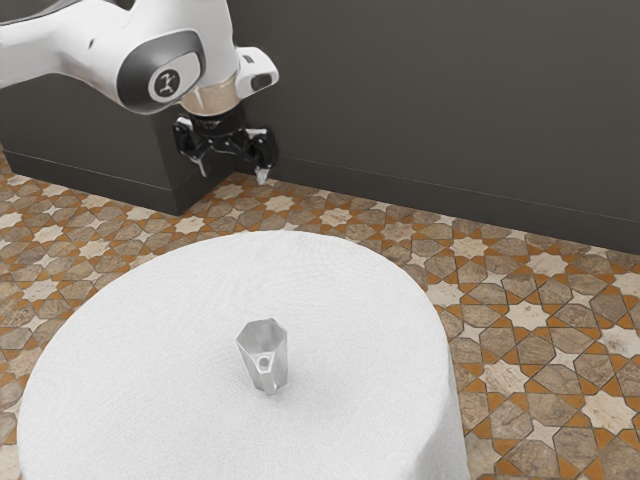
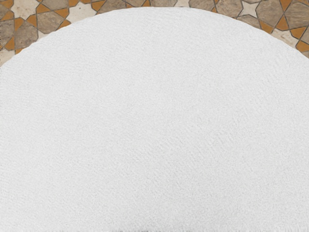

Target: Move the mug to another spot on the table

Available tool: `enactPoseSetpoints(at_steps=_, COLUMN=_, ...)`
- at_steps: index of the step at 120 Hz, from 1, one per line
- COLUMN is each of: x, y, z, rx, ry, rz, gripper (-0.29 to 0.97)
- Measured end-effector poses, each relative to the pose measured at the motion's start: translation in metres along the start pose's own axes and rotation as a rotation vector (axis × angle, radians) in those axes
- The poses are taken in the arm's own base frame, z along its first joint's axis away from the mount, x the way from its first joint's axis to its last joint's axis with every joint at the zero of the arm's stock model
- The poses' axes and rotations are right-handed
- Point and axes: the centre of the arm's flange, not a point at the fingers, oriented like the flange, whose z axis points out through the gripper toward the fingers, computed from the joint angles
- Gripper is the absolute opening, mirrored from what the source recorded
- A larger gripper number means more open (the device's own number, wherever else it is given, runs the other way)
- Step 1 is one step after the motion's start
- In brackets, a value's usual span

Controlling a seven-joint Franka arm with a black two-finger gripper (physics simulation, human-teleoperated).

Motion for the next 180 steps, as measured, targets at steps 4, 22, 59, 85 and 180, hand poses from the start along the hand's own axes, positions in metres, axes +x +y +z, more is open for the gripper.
enactPoseSetpoints(at_steps=4, x=0.0, y=0.0, z=0.001, rx=0.004, ry=-0.006, rz=0.014, gripper=0.68)
enactPoseSetpoints(at_steps=22, x=-0.006, y=0.008, z=0.018, rx=0.023, ry=-0.05, rz=0.056, gripper=0.68)
enactPoseSetpoints(at_steps=59, x=-0.045, y=0.033, z=0.065, rx=0.041, ry=-0.273, rz=-0.021, gripper=0.68)
enactPoseSetpoints(at_steps=85, x=-0.081, y=0.052, z=0.106, rx=0.036, ry=-0.288, rz=-0.081, gripper=0.68)
enactPoseSetpoints(at_steps=180, x=-0.169, y=0.077, z=0.185, rx=-0.009, ry=-0.276, rz=-0.343, gripper=0.68)
